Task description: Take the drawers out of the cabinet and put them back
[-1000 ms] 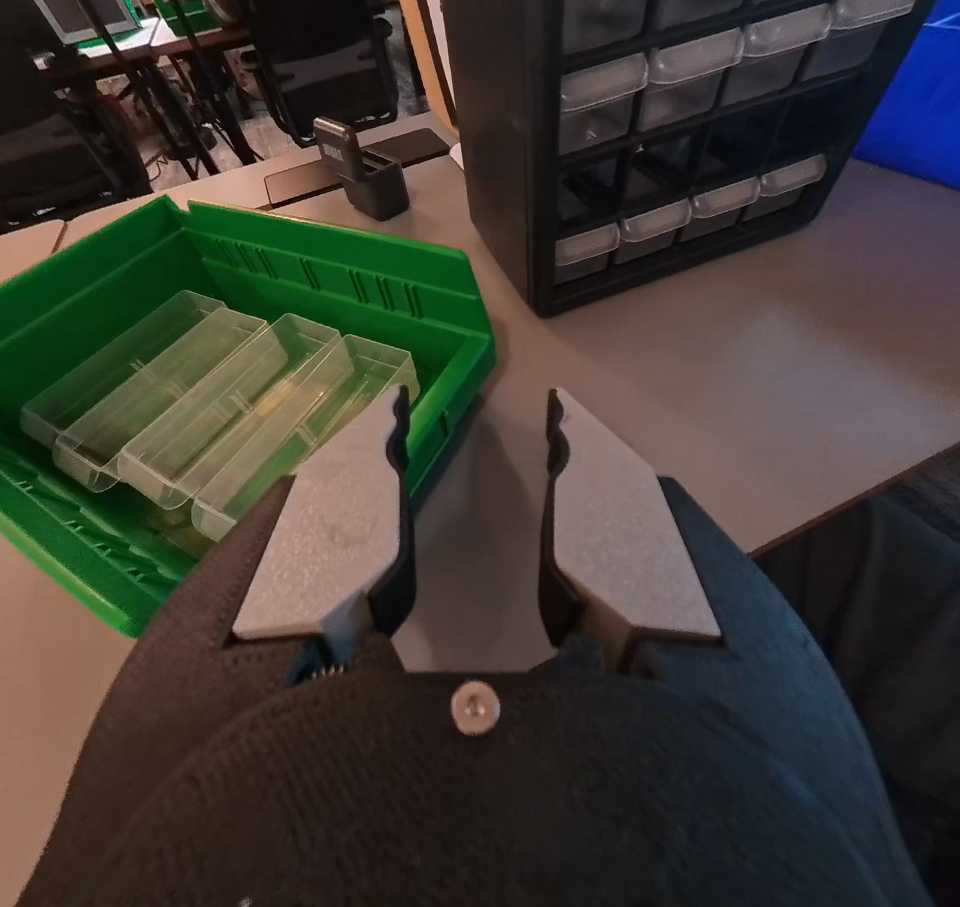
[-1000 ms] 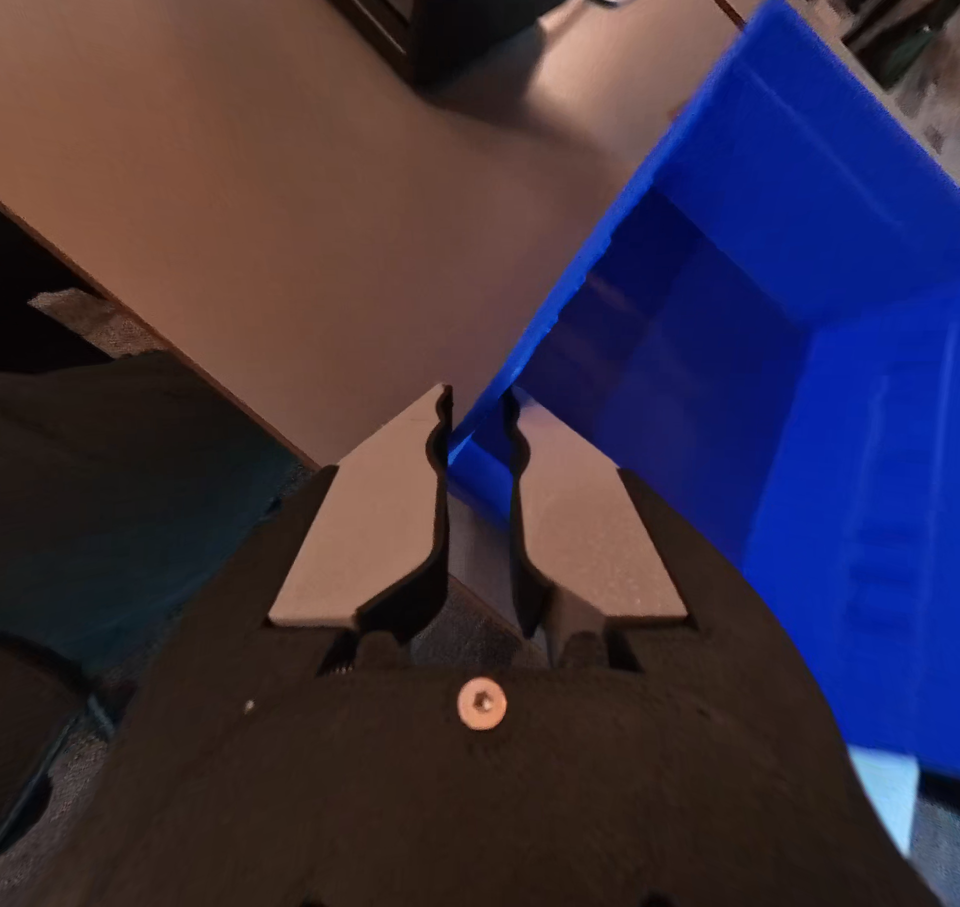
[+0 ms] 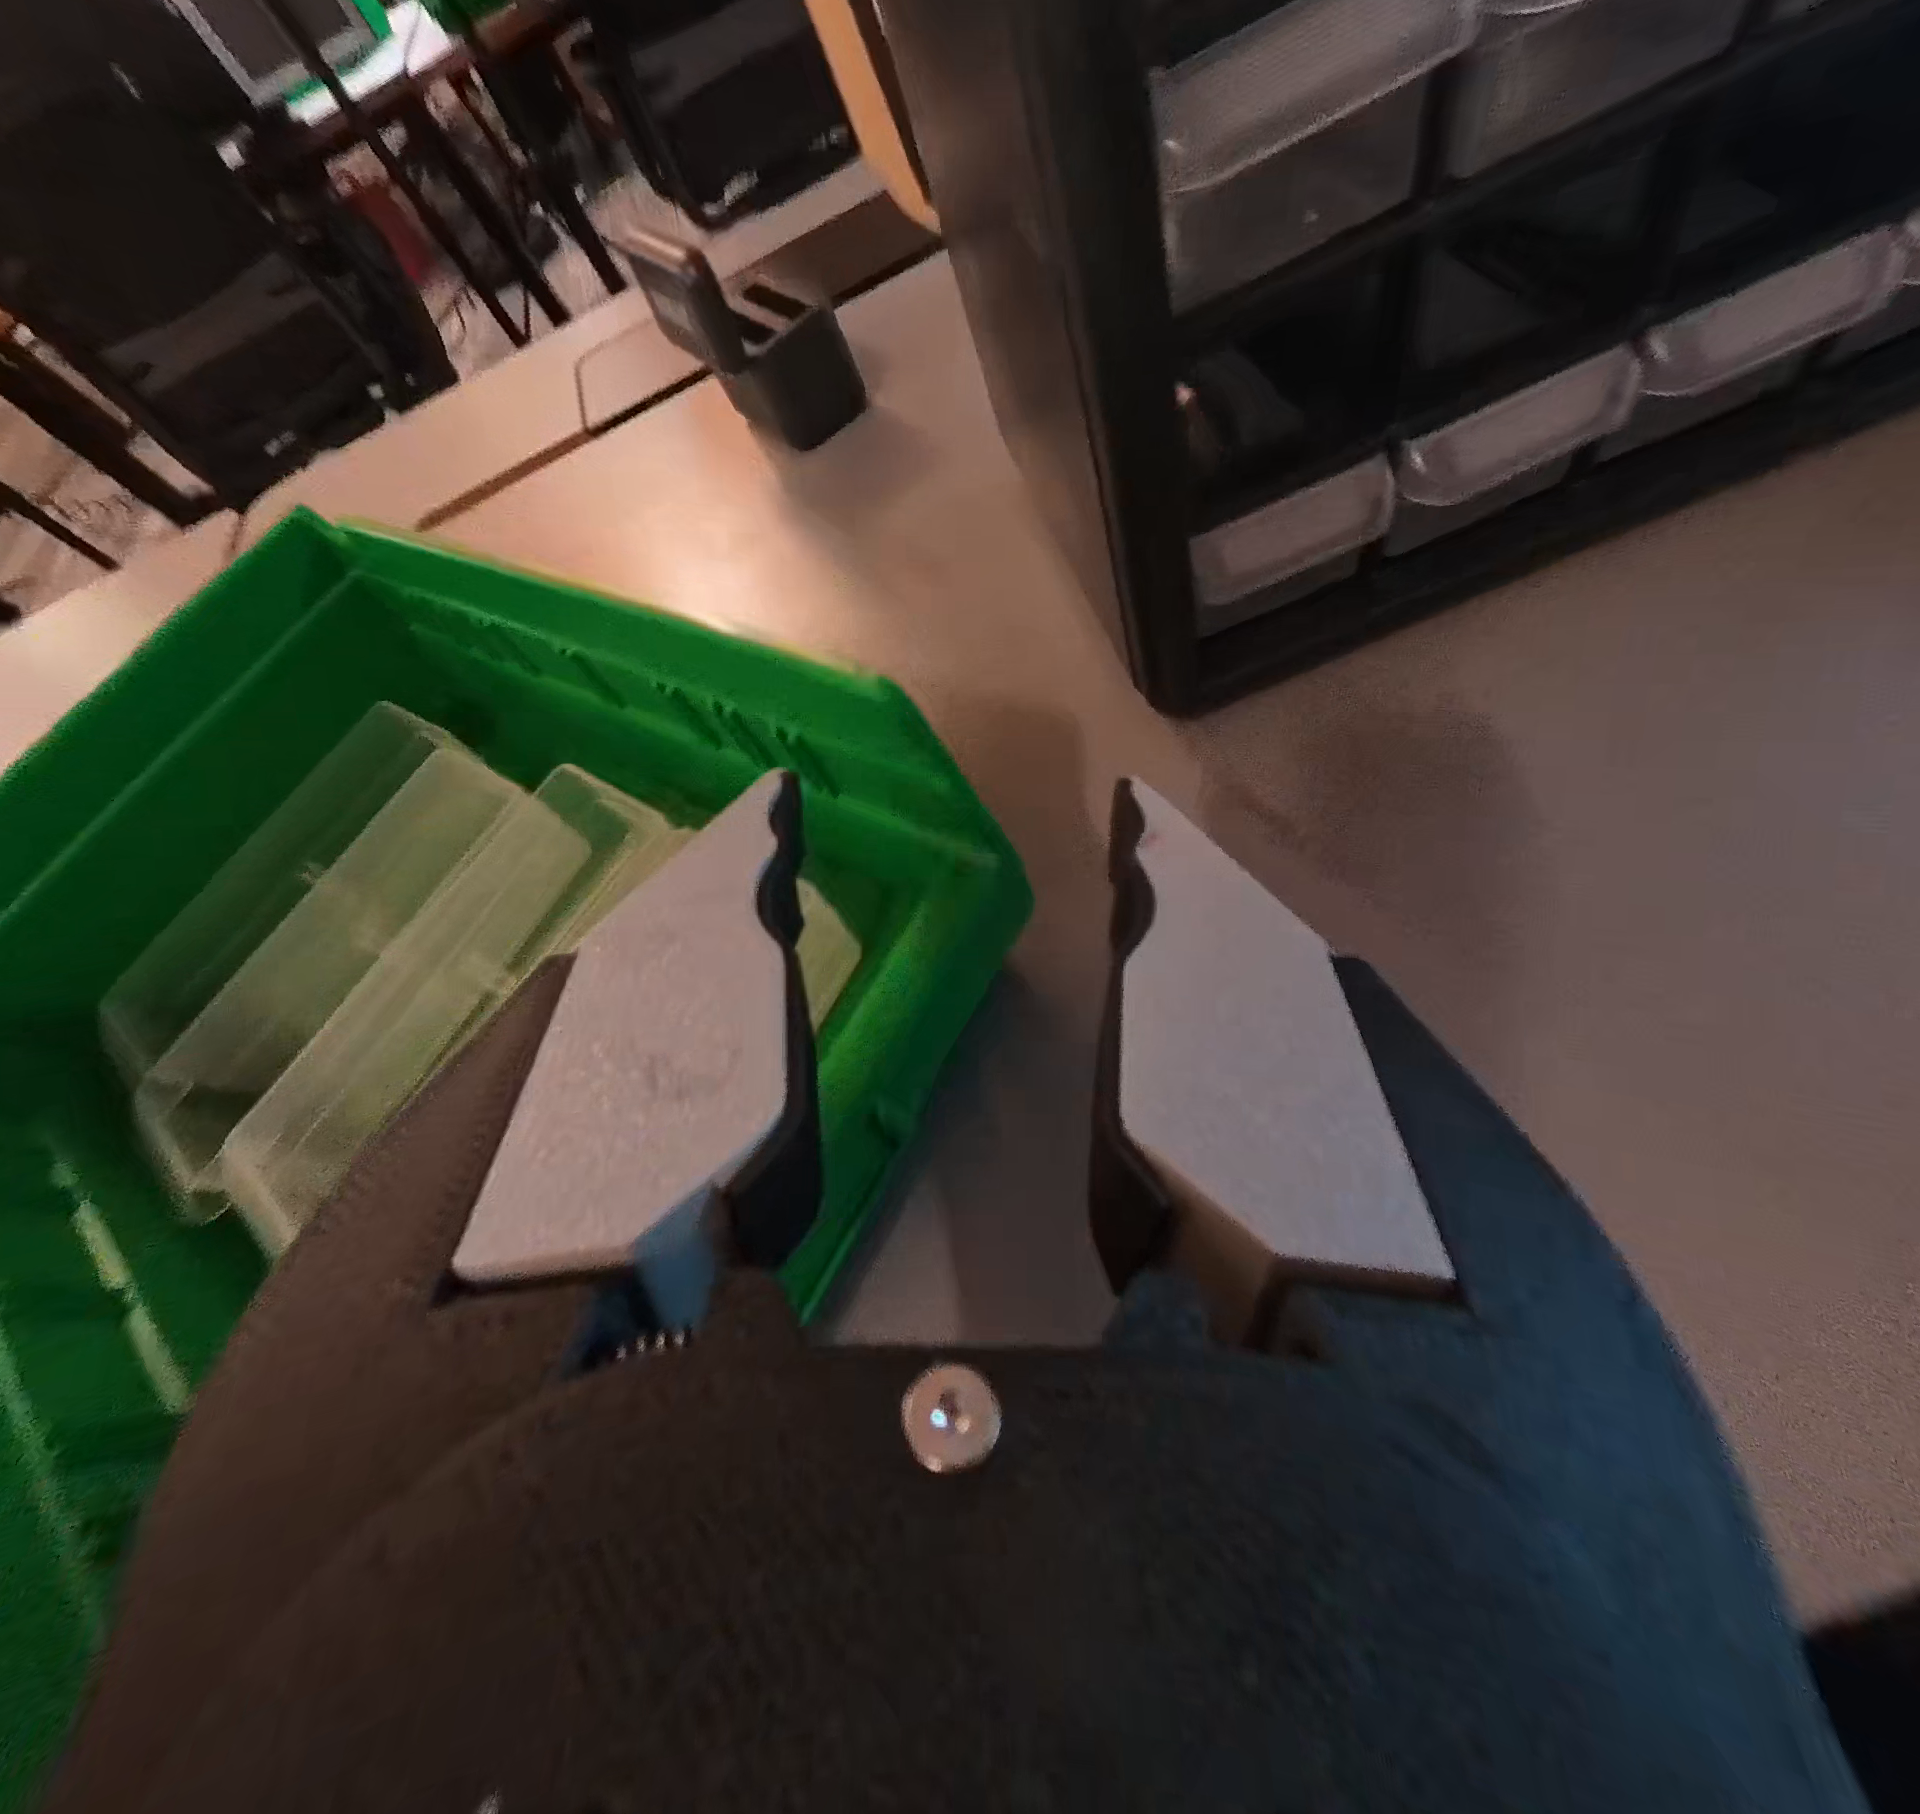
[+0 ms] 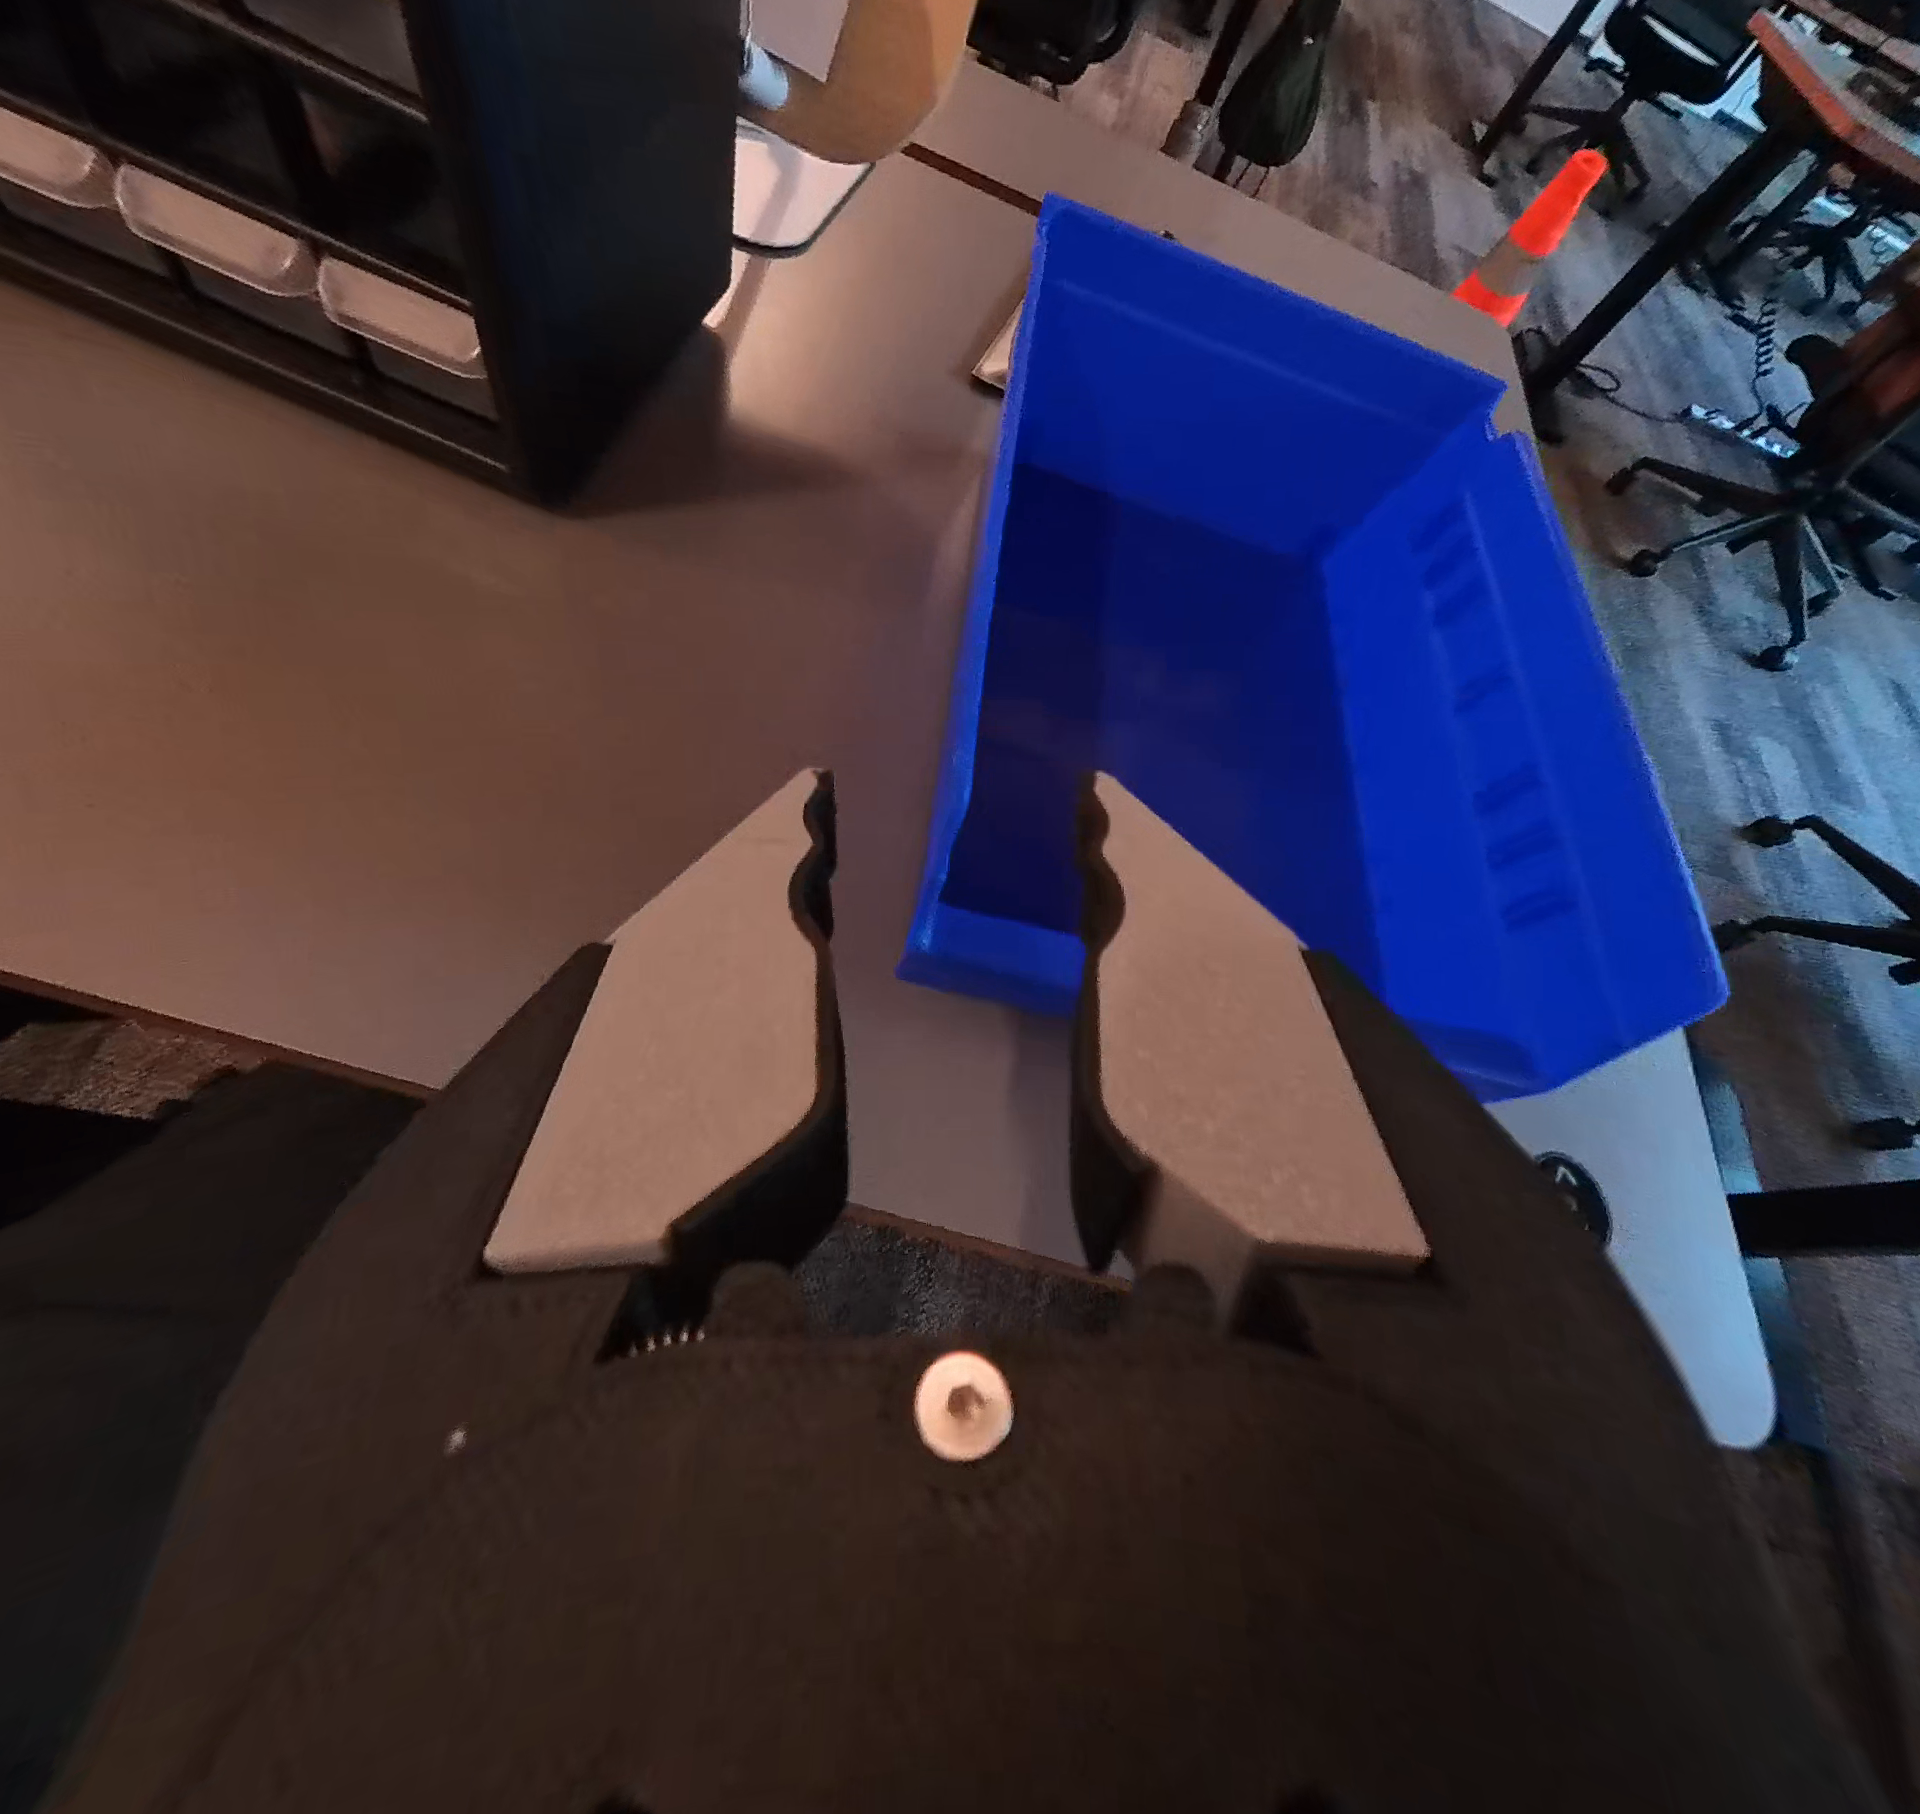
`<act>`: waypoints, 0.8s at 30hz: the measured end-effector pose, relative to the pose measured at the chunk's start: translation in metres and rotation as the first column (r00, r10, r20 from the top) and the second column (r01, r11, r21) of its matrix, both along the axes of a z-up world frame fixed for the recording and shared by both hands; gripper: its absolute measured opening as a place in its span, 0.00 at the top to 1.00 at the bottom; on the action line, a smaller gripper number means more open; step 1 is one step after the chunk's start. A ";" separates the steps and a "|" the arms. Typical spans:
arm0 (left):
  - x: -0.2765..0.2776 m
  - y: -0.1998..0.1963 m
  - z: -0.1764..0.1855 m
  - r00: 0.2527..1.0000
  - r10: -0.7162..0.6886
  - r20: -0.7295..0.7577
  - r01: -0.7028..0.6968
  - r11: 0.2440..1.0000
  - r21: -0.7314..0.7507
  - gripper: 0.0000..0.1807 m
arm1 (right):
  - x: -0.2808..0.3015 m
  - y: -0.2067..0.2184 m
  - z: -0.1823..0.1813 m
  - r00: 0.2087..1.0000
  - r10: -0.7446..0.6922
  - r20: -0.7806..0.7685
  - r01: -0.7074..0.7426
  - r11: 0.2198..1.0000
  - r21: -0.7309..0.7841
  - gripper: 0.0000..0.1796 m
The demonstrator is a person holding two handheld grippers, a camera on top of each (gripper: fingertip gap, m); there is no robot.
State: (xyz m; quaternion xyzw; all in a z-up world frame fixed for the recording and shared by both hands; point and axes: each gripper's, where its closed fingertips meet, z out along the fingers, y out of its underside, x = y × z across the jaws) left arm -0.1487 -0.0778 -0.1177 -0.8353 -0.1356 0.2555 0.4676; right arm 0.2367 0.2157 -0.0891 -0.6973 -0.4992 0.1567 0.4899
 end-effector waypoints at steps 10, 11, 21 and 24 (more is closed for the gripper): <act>-0.032 -0.004 -0.025 0.994 0.052 -0.094 -0.064 0.989 -0.131 0.86 | 0.016 0.009 -0.009 1.000 0.007 -0.001 -0.007 0.998 -0.065 0.75; -0.032 -0.014 -0.025 0.995 0.046 -0.090 -0.057 0.991 -0.121 0.87 | 0.018 0.010 -0.011 1.000 0.009 0.001 -0.008 0.997 -0.074 0.75; -0.019 -0.079 -0.018 0.997 0.078 -0.021 -0.078 0.997 -0.019 0.86 | 0.000 -0.002 -0.028 0.997 0.028 0.067 -0.020 0.994 -0.111 0.76; -0.006 -0.081 -0.005 0.999 0.051 -0.010 -0.050 0.995 0.087 0.85 | 0.006 0.002 -0.046 0.991 0.000 0.132 0.018 0.991 -0.136 0.74</act>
